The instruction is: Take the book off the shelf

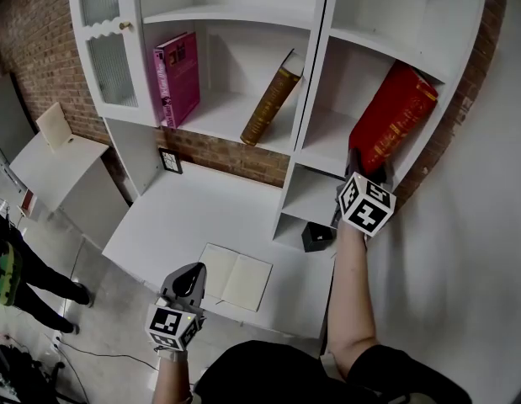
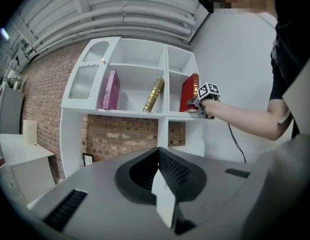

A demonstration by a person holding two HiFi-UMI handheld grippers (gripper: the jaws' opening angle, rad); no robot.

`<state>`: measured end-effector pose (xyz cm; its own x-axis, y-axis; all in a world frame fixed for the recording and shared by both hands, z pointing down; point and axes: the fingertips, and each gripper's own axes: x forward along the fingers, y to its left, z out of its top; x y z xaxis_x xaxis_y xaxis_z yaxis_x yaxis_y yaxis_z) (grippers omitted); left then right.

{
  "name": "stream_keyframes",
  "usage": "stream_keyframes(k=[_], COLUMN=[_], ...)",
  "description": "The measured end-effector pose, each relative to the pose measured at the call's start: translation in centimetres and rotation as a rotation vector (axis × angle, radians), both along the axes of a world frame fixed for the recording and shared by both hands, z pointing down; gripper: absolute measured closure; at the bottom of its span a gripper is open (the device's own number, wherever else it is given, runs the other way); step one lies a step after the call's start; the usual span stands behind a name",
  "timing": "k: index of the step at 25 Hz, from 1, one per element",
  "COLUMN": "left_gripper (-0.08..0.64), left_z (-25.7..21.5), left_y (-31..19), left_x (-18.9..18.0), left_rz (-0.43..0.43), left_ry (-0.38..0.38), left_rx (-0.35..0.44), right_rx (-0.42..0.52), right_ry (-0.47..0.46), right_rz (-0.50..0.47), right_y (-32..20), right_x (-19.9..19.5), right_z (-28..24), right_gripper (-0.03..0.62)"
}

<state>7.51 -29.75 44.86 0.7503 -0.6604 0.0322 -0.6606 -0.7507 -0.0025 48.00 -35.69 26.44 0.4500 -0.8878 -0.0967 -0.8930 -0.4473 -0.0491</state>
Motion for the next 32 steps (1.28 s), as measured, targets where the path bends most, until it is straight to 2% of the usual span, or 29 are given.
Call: stream_keyframes(k=[13,21,32], left_gripper=[0.552,0.552,0.552], left_z=[-0.5,-0.5,-0.5], left_y=[1.6,2.5,3.6], left_x=[-3.4,-5.8,-10.3], left_rz=[0.052,0.095,0.098], left_ry=[0.007,0.004,0.005], left_rx=[0.002,-0.001,-0.003], right_rx=[0.002,0.013,0.045], right_ry=[0.04,0.082,0.131], right_rz=[0.03,0.027,-0.037], right_y=[4.5,6.6,8.5], right_x=[-4.1,-8.1,-14.4], right_z=[0.1,0.4,1.7], right_gripper=[0.376,0.383,0.404])
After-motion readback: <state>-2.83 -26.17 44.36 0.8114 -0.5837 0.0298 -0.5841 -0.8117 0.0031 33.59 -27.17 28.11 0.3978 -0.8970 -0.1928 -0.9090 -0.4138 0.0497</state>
